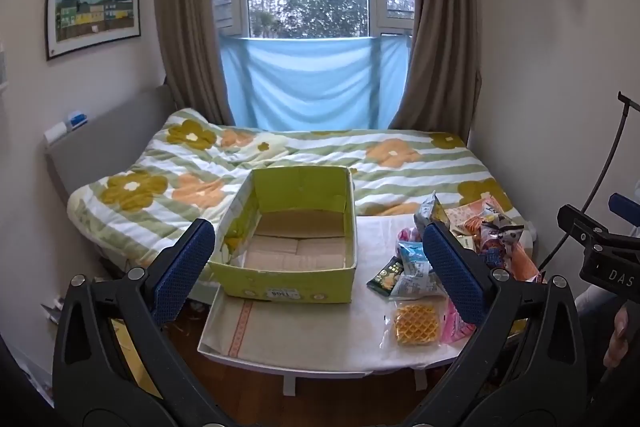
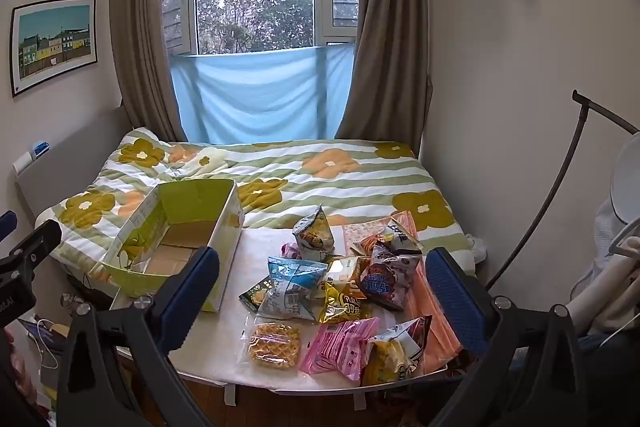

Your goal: Organize snacks

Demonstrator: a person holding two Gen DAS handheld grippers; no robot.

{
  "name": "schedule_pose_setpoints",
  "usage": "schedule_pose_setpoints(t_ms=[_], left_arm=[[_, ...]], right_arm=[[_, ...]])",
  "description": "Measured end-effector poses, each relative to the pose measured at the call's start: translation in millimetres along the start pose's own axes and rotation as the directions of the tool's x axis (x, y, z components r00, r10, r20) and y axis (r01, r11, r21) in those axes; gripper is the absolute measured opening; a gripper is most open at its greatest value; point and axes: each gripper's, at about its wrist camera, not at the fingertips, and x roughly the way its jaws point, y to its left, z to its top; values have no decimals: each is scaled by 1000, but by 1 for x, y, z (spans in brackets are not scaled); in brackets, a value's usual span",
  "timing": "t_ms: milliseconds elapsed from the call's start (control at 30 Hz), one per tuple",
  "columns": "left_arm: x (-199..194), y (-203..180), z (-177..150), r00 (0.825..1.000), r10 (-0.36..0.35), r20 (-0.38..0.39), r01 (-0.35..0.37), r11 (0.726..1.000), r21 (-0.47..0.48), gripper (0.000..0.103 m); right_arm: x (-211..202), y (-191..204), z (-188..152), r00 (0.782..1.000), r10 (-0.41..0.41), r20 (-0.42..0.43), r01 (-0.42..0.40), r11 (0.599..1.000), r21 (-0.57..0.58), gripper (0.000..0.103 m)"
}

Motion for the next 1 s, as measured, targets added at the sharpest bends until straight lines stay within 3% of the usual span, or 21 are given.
schedule_pose_setpoints(t_ms=[1000], left_arm=[[-2,-2,1,999,-31,-23,31,1000,-1,103]], right_arm=[[4,0,-4,1000,-6,3,6,1000,-5,103]])
